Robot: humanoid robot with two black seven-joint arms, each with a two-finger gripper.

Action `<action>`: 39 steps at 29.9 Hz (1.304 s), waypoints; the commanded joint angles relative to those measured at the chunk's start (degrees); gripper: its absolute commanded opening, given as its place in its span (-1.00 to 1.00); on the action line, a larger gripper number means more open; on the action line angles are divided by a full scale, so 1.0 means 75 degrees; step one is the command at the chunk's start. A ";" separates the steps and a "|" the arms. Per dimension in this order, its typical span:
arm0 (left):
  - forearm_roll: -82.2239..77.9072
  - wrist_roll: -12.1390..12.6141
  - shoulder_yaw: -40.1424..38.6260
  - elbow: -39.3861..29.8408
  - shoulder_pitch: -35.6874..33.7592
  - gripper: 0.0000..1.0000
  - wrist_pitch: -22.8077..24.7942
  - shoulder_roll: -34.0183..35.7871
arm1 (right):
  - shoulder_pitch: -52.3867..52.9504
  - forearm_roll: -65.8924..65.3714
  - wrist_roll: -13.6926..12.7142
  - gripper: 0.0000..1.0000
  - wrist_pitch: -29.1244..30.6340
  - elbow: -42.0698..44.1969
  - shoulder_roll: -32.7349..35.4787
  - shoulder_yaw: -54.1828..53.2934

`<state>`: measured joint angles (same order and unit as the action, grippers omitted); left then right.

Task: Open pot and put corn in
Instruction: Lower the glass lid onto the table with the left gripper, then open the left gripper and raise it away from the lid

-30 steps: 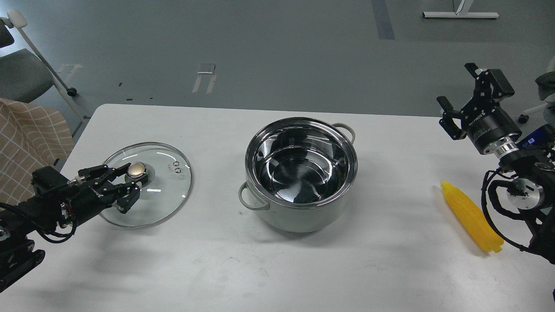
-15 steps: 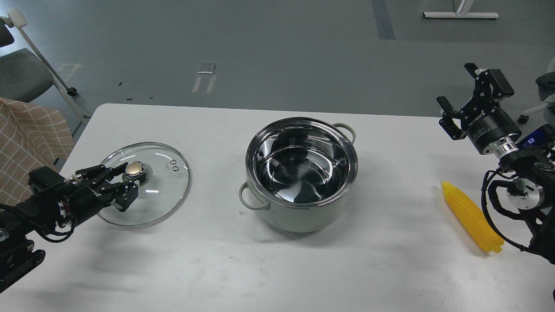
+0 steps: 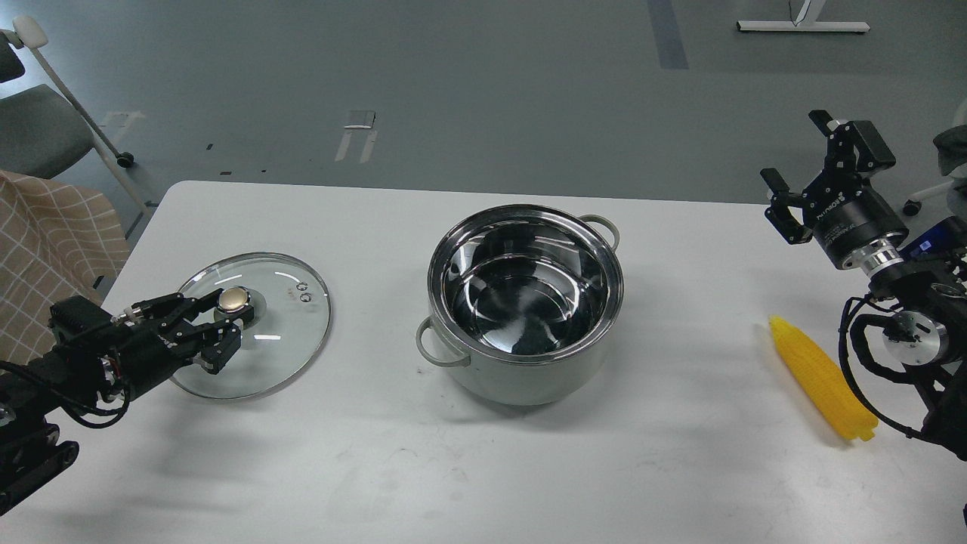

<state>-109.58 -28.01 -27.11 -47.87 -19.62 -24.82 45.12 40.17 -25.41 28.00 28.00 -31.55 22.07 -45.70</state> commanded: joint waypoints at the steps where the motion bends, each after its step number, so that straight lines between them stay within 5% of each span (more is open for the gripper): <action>1: -0.0025 0.0001 0.0005 0.0008 0.0026 -0.10 0.0005 0.0019 | 0.0000 0.0001 0.0000 1.00 0.0000 0.0000 -0.0001 0.0000; 3: -0.0037 0.0001 -0.0006 0.0008 0.0061 -0.30 0.0005 0.0031 | 0.0000 0.0001 0.0000 1.00 0.0000 0.0000 -0.0001 0.0000; 7: -0.0037 0.0001 -0.0018 0.0008 0.0050 -0.19 0.0005 0.0019 | 0.0000 0.0001 0.0000 1.00 0.0000 0.0000 -0.0001 0.0000; 8: -0.0014 0.0001 -0.0018 0.0008 0.0050 0.21 0.0005 0.0007 | 0.0000 0.0001 0.0000 1.00 0.0000 0.0000 -0.0001 0.0000; 10: -0.0002 0.0001 -0.0018 -0.0004 0.0050 0.69 0.0005 0.0007 | 0.0000 0.0001 0.0000 1.00 0.0000 0.0000 -0.0001 0.0000; 13: 0.0010 0.0001 -0.0030 -0.0004 0.0050 0.88 0.0005 -0.0004 | 0.0000 -0.0011 0.0000 1.00 0.0000 0.0000 -0.0001 0.0000; 29: 0.1051 0.0001 -0.0135 -0.0729 -0.0605 0.94 0.0122 0.0627 | 0.0024 -0.0011 0.0000 1.00 0.0000 -0.0023 0.0046 0.0000; 33: 0.2152 0.0001 -0.0135 -0.1328 -0.1437 0.94 0.0777 0.0979 | 0.0047 -0.0069 0.0000 1.00 0.0000 -0.0269 0.0245 0.0023; 39: 0.4819 0.0001 -0.0205 -0.1656 -0.2936 0.94 0.2802 0.1004 | 0.0164 -0.0758 0.0000 1.00 0.0000 -0.0947 0.0969 0.0035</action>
<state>-84.06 -27.99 -28.34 -59.71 -36.69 -10.47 53.10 41.00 -27.86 28.00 28.00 -35.30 26.07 -45.46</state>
